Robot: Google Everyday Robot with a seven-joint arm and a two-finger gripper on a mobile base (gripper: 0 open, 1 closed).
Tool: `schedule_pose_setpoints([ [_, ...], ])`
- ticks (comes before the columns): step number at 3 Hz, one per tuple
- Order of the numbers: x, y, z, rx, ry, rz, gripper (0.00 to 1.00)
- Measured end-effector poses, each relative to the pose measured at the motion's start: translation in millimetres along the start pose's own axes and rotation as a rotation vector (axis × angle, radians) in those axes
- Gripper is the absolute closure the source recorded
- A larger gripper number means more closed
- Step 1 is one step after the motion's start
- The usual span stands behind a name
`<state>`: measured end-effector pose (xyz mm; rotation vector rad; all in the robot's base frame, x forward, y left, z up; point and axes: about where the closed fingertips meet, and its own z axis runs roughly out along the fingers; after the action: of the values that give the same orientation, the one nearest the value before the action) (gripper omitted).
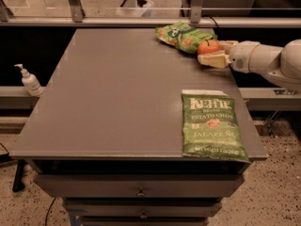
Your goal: Move apple near green rice chip bag
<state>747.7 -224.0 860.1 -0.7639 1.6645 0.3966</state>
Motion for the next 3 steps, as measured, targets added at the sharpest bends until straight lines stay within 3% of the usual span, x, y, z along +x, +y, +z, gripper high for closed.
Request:
schedule_pose_setpoints([
  [2, 5.7, 0.2, 9.4, -0.016, -0.009, 0.017, 0.12],
  [3, 7.6, 2.4, 9.9, -0.021, -0.012, 0.026, 0.00],
])
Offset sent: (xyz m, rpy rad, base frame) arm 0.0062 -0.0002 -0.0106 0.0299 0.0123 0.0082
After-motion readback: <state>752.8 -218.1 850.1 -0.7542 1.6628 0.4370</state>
